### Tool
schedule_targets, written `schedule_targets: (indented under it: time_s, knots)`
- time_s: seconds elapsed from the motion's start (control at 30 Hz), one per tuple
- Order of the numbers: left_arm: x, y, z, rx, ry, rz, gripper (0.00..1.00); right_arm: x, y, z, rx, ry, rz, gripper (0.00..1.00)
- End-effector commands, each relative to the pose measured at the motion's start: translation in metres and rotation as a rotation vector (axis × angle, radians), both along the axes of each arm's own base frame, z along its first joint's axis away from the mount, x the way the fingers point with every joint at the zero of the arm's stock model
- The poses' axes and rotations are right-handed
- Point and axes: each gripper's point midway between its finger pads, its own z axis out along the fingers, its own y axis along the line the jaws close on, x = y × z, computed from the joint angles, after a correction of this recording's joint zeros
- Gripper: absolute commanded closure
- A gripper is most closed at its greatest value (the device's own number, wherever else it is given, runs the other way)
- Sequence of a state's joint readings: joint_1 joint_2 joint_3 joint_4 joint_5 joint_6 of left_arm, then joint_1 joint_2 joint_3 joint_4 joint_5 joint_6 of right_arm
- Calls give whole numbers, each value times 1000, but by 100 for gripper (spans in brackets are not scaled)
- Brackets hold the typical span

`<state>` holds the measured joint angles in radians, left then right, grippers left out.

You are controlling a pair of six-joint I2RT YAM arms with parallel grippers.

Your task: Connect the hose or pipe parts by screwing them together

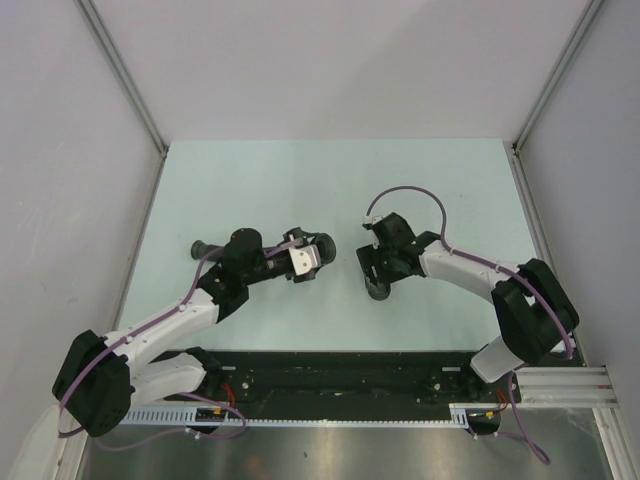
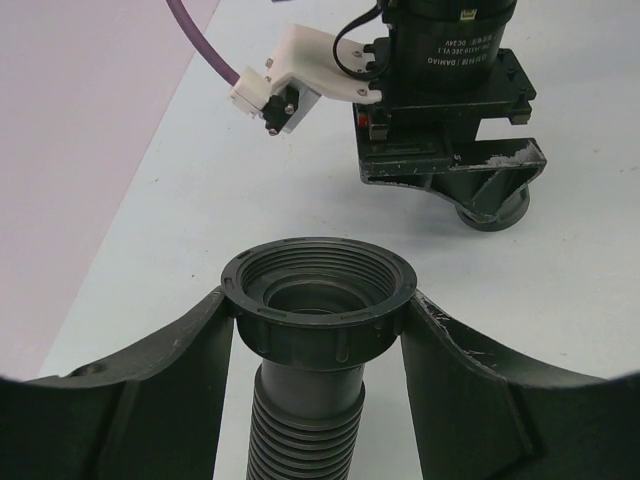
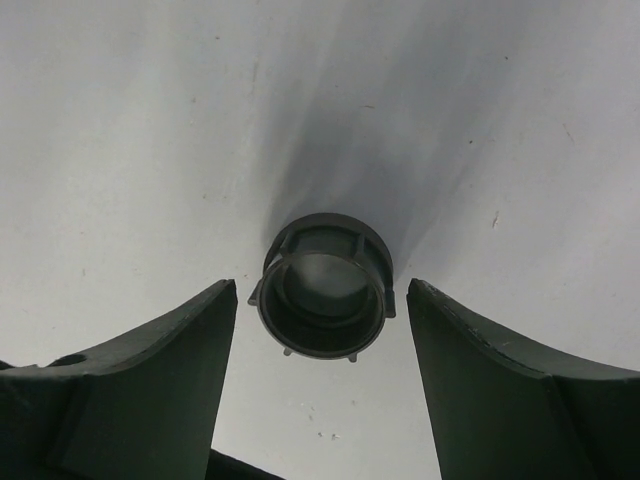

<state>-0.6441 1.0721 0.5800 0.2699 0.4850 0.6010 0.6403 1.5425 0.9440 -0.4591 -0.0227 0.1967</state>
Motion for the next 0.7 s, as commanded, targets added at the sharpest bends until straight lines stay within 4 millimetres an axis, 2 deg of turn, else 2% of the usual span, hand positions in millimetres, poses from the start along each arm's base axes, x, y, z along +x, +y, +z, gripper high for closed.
schedule_targets:
  time_s: [0.0,0.2,0.43,0.53,0.63,0.67]
  knots:
    - [-1,-7,27,-54,-35,-21,100,9,-2,1,-48,-7,-57,27]
    - [-1,-6,26,-51,-37,-20,100,6,-1,-4,-75,-6,-50,32]
    - [-2,-7,24,-47,-33,-24,100,8,-3,-4,-82,-14,-60,45]
    - [-2,-8,21,-46,-25,-28,100,12,-4,4,-75,-41,-63,52]
    - [-3,-9,21,-49,-16,-34,100,25,-12,21,-67,-115,-61,58]
    - [-4,-9,22,-51,-14,-37,100,34,-10,40,-26,-179,-54,59]
